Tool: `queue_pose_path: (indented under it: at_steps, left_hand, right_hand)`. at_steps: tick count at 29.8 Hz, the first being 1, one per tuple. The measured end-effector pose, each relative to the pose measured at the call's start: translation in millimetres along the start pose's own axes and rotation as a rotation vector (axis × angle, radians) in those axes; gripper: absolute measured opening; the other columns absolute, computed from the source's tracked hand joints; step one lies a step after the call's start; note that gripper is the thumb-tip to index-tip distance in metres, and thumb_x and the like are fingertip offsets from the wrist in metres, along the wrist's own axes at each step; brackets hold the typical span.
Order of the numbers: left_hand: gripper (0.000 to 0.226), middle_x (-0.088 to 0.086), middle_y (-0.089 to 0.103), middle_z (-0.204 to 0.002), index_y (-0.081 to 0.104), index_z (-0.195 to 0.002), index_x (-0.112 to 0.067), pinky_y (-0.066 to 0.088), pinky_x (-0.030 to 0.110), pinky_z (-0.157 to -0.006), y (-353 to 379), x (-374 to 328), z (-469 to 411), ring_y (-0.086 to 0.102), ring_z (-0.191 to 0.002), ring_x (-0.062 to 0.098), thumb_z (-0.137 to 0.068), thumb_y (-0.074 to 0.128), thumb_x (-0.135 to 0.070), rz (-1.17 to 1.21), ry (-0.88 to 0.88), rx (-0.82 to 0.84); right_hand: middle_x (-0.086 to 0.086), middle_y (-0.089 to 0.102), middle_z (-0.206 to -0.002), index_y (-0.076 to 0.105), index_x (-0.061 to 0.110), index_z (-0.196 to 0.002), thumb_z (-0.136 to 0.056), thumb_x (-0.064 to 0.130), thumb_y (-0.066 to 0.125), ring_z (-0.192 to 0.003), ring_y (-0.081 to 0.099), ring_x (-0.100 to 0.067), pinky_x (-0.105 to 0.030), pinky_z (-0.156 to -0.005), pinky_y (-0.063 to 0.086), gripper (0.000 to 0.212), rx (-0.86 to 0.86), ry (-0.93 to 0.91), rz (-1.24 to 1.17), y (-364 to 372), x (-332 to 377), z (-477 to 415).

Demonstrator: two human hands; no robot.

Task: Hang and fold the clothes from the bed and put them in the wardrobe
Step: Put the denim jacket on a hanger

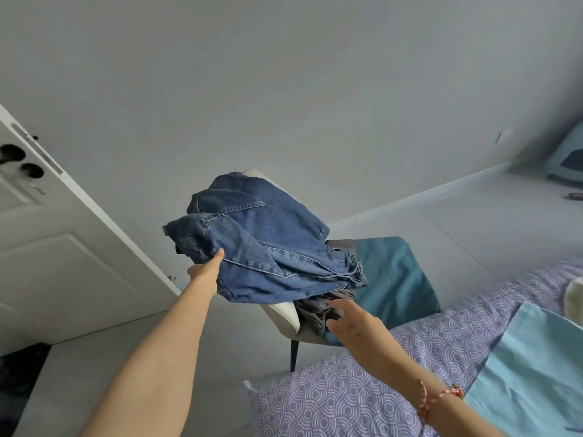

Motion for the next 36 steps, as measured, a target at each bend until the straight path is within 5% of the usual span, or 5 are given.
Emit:
queue_pose_path:
  at_steps: [9,16,21,25,36]
  left_hand:
    - [0.02,0.028,0.06,-0.111,0.052,-0.104,0.009,0.042,0.039,-0.081,9.9,-26.0,115.5,0.057,-0.101,0.041,-0.089,0.051,-0.004,-0.029,0.452,-0.147]
    - [0.021,0.019,0.065,-0.095,0.061,-0.099,0.004,0.049,0.041,-0.085,43.5,-48.3,301.7,0.061,-0.092,0.026,-0.088,0.057,-0.013,-0.131,1.071,0.45]
    - [0.024,-0.001,0.063,-0.065,0.061,-0.074,-0.015,0.04,0.021,-0.056,35.6,-16.3,365.3,0.059,-0.06,0.013,-0.08,0.041,-0.025,-0.309,1.344,0.448]
    - [0.041,-0.03,0.045,-0.123,0.04,-0.132,-0.035,0.037,0.016,-0.097,19.0,37.8,412.1,0.046,-0.115,-0.001,-0.092,0.039,-0.045,-0.106,1.201,0.659]
    - [0.071,0.024,0.053,-0.117,0.044,-0.121,0.006,0.039,0.044,-0.095,-125.4,-3.3,482.5,0.043,-0.108,0.029,-0.073,0.076,-0.036,0.0,1.232,-0.104]
  right_hand:
    - [0.002,0.063,-0.097,0.048,0.023,-0.127,-0.091,0.022,0.058,-0.077,0.055,-0.009,-0.013,-0.064,0.044,0.038,-0.029,-0.069,-0.157,-7.0,42.7,12.8]
    - [-0.008,0.022,-0.142,0.007,0.039,-0.146,-0.067,0.043,0.078,-0.129,0.035,-0.03,-0.036,-0.102,0.038,0.106,-0.038,-0.092,0.082,-22.6,126.5,11.7]
    - [-0.011,0.053,-0.103,0.042,0.019,-0.12,-0.083,0.007,0.05,-0.085,0.048,-0.027,-0.031,-0.073,0.042,0.04,-0.379,0.098,0.145,-69.1,103.8,58.1]
    - [-0.014,0.062,-0.107,0.056,0.008,-0.113,-0.089,0.013,0.058,-0.088,0.054,-0.025,-0.028,-0.072,0.041,0.024,-0.449,0.009,-0.047,-102.9,100.3,107.4]
    - [-0.003,0.07,-0.068,0.068,0.012,-0.075,-0.086,0.008,0.064,-0.062,0.067,-0.017,-0.027,-0.058,0.055,0.012,-0.395,-0.448,-0.391,-168.2,223.3,364.1]
Point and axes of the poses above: each hand's wrist, its own z-axis away from the middle knuckle, its own y-axis out of the palm, x = y × z, the point moved 9 cm from there along -z, towards the middle knuckle
